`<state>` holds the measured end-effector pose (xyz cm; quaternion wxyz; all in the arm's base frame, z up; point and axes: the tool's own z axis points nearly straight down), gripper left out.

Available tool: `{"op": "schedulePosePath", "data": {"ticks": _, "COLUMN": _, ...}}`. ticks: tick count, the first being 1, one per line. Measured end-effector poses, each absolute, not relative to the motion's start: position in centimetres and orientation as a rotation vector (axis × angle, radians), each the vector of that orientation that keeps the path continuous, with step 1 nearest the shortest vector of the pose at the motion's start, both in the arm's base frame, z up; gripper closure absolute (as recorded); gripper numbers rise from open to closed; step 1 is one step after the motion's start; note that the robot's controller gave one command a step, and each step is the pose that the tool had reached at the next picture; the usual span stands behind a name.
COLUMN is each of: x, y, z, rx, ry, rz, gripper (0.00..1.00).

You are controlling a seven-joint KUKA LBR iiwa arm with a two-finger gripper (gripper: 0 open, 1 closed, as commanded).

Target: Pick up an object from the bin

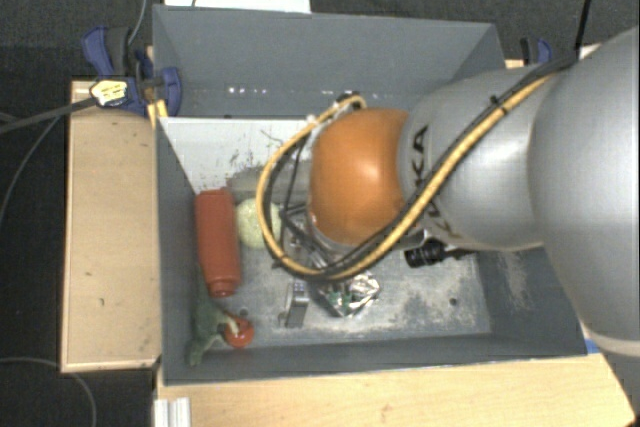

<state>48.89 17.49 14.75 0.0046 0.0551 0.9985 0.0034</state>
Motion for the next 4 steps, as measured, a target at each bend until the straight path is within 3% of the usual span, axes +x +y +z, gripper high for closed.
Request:
{"op": "schedulePosePath", "data": {"ticks": 1, "x": 48.6, "y": 14.4, "z": 13.0, "rx": 0.133, "ry": 3.129, "rz": 0.011, "gripper": 0.0}}
{"op": "schedulePosePath", "data": {"ticks": 2, "x": 48.8, "y": 11.3, "z": 13.0, "rx": 0.201, "ry": 3.129, "rz": 0.01, "gripper": 0.0}}
{"op": "schedulePosePath", "data": {"ticks": 3, "x": 49.7, "y": 8.0, "z": 7.6, "rx": 0.001, "ry": 3.117, "rz": 0.019, "gripper": 1.0}}
{"op": "schedulePosePath", "data": {"ticks": 4, "x": 49.7, "y": 8.0, "z": 7.6, "rx": 0.003, "ry": 3.117, "rz": 0.019, "gripper": 1.0}}
